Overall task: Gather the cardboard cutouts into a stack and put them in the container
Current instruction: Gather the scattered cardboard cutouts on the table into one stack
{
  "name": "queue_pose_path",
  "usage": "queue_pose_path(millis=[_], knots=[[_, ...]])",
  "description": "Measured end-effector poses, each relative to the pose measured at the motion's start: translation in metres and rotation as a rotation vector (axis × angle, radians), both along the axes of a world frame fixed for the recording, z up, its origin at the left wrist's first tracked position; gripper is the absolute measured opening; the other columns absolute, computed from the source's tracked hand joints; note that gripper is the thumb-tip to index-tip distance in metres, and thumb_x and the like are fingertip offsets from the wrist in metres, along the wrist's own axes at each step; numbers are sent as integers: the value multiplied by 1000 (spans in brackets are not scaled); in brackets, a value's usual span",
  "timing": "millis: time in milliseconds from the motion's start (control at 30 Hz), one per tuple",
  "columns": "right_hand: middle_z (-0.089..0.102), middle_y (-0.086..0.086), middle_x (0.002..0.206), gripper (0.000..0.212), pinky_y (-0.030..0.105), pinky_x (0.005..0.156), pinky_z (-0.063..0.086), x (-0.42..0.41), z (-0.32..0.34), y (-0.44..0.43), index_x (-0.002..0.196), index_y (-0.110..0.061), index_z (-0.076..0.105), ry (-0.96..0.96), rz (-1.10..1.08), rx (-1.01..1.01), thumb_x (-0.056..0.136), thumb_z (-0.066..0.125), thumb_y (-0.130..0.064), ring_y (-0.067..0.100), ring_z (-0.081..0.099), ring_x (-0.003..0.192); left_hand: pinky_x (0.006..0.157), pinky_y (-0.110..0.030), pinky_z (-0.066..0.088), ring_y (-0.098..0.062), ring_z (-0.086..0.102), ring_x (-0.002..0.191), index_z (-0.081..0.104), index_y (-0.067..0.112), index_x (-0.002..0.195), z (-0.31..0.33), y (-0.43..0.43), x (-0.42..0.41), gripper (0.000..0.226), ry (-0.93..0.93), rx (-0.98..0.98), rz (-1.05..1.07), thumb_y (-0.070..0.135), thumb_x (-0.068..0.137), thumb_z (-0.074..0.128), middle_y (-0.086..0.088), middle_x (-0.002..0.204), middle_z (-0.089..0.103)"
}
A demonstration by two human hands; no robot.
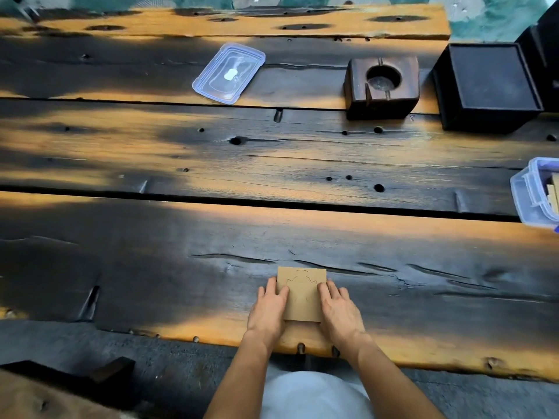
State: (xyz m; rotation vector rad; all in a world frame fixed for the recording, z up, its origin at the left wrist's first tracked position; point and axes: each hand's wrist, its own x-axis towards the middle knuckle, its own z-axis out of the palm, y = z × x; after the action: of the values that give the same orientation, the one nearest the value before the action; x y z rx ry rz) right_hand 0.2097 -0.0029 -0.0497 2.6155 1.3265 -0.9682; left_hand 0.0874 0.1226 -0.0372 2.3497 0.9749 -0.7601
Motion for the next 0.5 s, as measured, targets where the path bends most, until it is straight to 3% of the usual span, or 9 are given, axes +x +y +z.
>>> queue_pose_path(millis=[67,133,200,300,367,500], knots=[[19,12,164,76,40,107,44,-1,-2,-5,145,-19,31,39,-26,1,84,76,-25,32,35,138,97,-45,52,-37,31,142,43,19,134,1,-2,-1,56,2,-38,25,0,89,70,-7,173,1],[15,12,163,89,40,111,42,-2,-1,-14,146,-23,31,92,-115,33,76,83,-43,32,32,142,105,-45,49,-35,28,146,42,20,131,0,-6,-6,65,-52,-78,109,27,83,86,-2,173,-6],[30,10,150,92,37,108,44,-4,-3,-22,144,-22,37,118,-259,151,71,85,-50,30,41,135,110,-43,44,-32,35,141,43,22,127,0,-5,-12,75,-204,-98,317,48,74,91,-6,164,20],[49,6,134,88,37,105,45,-6,-2,-27,143,-16,42,196,-605,247,73,86,-46,27,49,126,101,-35,41,-25,50,125,43,24,125,1,3,-13,68,-380,-179,745,52,80,86,-4,132,50],[56,9,135,85,39,107,42,-7,-5,-23,148,-12,39,270,-748,202,81,83,-41,30,51,129,98,-33,42,-25,56,124,45,18,135,-3,4,-9,64,-337,-242,864,51,90,78,-8,131,59],[55,13,139,77,39,112,38,-14,-9,-7,150,-11,37,357,-856,119,87,78,-31,32,43,138,114,-40,38,-33,51,135,53,14,140,-14,2,8,51,-253,-209,966,46,101,63,-13,137,58]])
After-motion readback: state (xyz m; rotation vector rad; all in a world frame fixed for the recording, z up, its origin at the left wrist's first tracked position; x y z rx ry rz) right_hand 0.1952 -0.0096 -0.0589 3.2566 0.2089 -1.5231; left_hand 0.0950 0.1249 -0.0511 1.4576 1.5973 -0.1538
